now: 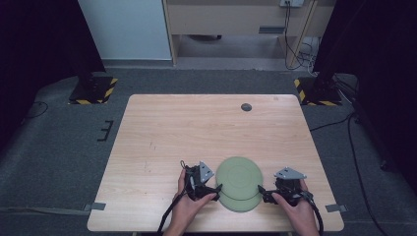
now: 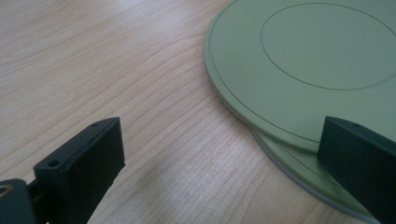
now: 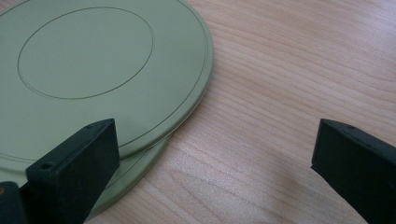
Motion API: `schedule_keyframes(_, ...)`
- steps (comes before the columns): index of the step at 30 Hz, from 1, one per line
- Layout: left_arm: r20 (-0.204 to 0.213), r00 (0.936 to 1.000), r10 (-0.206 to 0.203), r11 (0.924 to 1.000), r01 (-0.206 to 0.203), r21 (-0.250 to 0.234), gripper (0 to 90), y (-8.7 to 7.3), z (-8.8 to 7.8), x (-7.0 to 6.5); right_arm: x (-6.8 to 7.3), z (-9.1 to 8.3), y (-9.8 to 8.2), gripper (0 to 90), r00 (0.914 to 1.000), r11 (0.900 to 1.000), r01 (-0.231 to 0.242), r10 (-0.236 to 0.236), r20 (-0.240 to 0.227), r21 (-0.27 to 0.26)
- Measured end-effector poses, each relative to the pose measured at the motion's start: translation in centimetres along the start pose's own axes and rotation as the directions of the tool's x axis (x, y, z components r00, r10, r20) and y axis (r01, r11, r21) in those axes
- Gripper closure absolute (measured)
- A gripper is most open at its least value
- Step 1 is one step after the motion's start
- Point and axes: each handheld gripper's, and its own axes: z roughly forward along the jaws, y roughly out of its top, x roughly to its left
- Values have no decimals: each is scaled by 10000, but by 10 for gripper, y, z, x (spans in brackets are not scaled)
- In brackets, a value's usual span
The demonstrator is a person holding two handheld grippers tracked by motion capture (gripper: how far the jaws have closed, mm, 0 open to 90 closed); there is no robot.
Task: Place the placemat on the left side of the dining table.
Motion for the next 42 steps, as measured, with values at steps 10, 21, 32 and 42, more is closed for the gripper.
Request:
schedule_keyframes(10,11,9999,-159,9999,159,44,1,-1,0,0,3,-1,-1,22,9994,9996,266,-265,-230,38)
schedule_keyframes(21,-114,9999,63,10000,-63,6,6,1,1,2,3,2,0,10,9999,9999,156,-156,-35,-7)
schedule_keyframes(32,827,9965,-141,9996,163,-249,38,18,2,3,1,3,-2,9,9997,9998,199,-198,-139,15)
schedule_keyframes(42,1615,9832,-851,9961,800,377,51,24,26,7,1,4,-1,8,9996,9996,265,-265,-116,-20)
